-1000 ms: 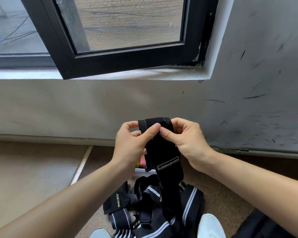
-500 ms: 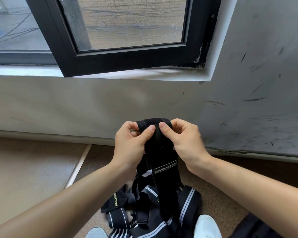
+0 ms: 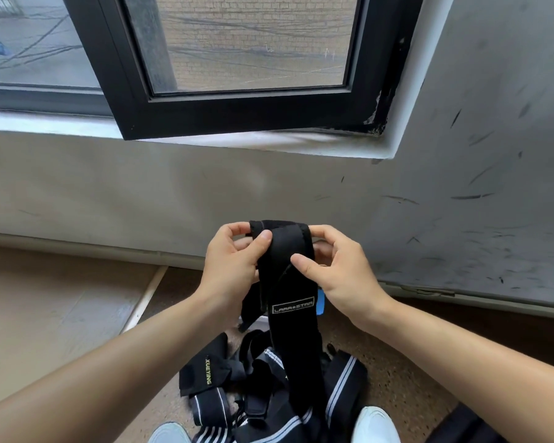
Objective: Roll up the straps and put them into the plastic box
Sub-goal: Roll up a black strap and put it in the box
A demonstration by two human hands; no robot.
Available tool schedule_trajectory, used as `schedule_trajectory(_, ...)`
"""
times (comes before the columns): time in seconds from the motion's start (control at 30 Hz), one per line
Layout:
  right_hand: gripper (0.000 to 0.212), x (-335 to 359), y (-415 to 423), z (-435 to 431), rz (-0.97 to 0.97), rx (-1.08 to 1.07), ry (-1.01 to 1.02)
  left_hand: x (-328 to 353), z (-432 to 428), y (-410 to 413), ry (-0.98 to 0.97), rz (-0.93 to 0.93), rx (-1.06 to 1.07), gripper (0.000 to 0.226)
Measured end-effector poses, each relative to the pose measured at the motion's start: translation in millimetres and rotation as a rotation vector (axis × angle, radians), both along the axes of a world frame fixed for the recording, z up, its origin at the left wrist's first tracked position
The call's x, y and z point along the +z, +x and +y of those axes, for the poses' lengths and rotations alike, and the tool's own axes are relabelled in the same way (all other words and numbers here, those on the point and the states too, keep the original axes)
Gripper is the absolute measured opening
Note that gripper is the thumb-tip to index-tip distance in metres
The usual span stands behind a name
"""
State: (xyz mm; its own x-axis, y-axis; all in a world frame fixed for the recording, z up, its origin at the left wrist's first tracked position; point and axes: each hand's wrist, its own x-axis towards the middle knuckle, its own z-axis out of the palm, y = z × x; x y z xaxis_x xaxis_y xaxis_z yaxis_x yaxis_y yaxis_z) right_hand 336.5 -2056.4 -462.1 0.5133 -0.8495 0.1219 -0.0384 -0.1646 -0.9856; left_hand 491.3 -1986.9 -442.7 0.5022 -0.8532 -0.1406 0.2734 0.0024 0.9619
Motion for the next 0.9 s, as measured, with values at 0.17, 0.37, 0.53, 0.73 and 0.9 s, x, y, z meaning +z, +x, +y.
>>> schedule_trajectory(0.17, 0.021, 3, -1, -6, -0.099, -0.105, 0.002, -5, 4, 2, -0.029, -0.210, -0.148, 0.058)
schedule_trajectory(0.37, 0.016, 1, -1, -7, -0.110, -0.106, 0.017, -6, 5, -3, -0.004, -0.288, -0.138, 0.062)
schedule_trajectory(0.53, 0.020, 4, -5, -11, -0.107, -0.061, 0.065, -6, 7, -5, -0.021, -0.217, -0.133, 0.042)
schedule_trajectory(0.73, 0.013, 18, -15, -30, -0.002, 0.101, 0.198, -7, 3, 18, 0.106, -0.532, -0.032, 0.042)
schedule_trajectory(0.9, 0.013, 29, -28, -43, 0.203, 0.307, 0.111, -11, -7, 38, 0.027, -0.470, -0.205, 0.030)
